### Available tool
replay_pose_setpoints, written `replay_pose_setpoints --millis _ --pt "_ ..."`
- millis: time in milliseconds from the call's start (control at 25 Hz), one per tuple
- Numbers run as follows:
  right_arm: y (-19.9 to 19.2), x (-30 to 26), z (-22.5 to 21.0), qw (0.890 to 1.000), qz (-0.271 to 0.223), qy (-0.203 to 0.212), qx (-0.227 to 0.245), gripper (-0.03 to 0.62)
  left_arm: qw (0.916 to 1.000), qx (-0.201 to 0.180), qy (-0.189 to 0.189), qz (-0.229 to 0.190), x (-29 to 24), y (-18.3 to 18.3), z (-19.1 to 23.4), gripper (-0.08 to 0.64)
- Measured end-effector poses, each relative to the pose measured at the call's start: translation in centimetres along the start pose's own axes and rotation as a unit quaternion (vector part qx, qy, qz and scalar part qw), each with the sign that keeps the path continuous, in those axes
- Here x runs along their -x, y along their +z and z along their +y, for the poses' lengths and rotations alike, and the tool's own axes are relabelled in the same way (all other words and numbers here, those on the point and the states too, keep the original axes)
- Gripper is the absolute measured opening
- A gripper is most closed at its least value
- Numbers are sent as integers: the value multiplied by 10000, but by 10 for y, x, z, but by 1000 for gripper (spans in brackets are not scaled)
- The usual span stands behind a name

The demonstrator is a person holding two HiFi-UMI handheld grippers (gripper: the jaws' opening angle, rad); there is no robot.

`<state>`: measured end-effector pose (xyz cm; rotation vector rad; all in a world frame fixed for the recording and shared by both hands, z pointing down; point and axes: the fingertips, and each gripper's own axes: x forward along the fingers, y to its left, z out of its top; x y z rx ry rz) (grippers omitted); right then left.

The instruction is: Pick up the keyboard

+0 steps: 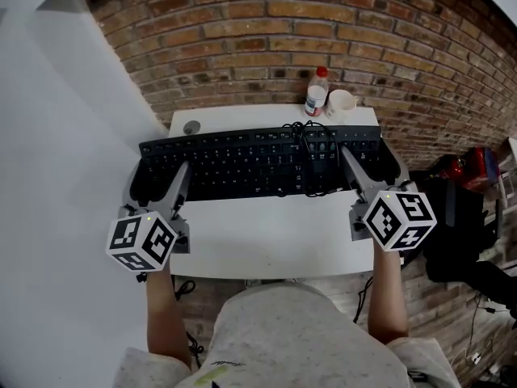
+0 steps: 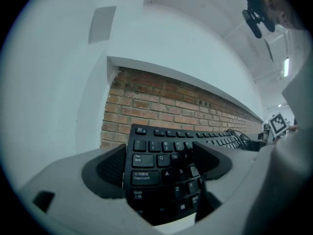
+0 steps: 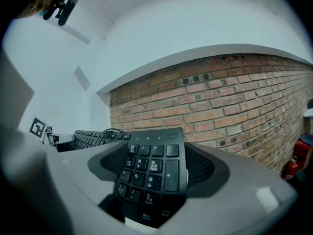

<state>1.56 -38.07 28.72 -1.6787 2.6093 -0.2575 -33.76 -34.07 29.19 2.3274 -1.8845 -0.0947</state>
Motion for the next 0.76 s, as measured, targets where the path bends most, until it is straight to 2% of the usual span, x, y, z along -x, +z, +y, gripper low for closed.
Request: replay_pose_setpoints --millis 760 --pt "3 8 8 10000 -1 -53 33 377 10000 60 -22 45 8 2 2 416"
